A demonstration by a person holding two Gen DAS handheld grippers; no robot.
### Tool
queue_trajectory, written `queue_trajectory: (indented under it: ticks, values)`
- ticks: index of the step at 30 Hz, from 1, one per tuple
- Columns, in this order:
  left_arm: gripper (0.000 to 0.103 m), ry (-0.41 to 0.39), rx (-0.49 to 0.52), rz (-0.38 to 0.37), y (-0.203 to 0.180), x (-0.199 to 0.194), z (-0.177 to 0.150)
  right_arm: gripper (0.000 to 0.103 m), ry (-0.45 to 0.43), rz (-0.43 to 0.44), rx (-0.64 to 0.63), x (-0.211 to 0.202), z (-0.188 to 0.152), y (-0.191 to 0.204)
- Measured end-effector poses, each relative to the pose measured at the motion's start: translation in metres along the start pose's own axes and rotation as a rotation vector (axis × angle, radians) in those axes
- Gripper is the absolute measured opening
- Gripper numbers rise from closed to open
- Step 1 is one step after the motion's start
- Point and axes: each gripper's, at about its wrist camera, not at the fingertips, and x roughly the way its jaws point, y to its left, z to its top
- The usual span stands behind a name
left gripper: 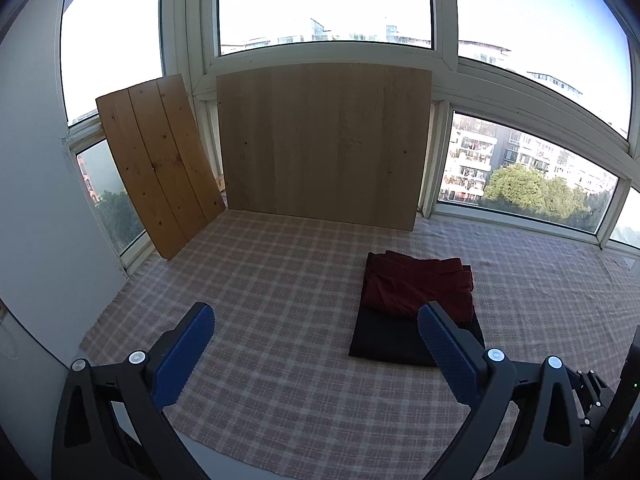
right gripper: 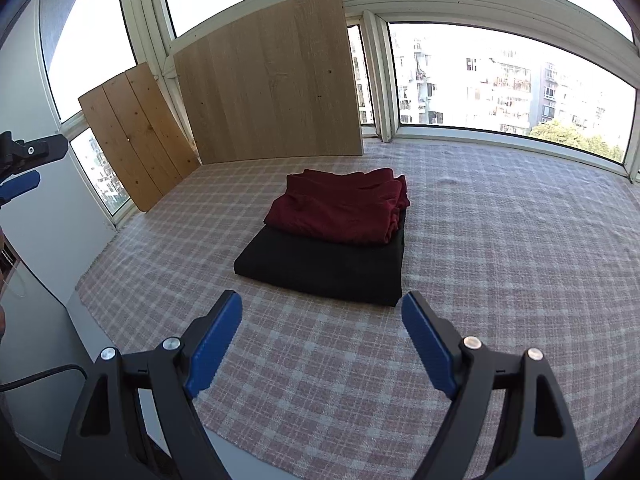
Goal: Fold clothes
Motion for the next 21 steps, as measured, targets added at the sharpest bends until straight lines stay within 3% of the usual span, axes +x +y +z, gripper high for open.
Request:
queue_trajectory:
  ticks: [9,21]
  values:
    - [0.102,0.019,0.031,-0.068,-0.013,0.002,0.002,0.082,-0.066,-0.118,0.001,-0.025,0.03,0.001]
    - [0.102,0.064,0.065,-0.121,-0.018,0.015,-0.008,0.082,-0.041,-0.165,0.016,-0.021,0.027,0.011]
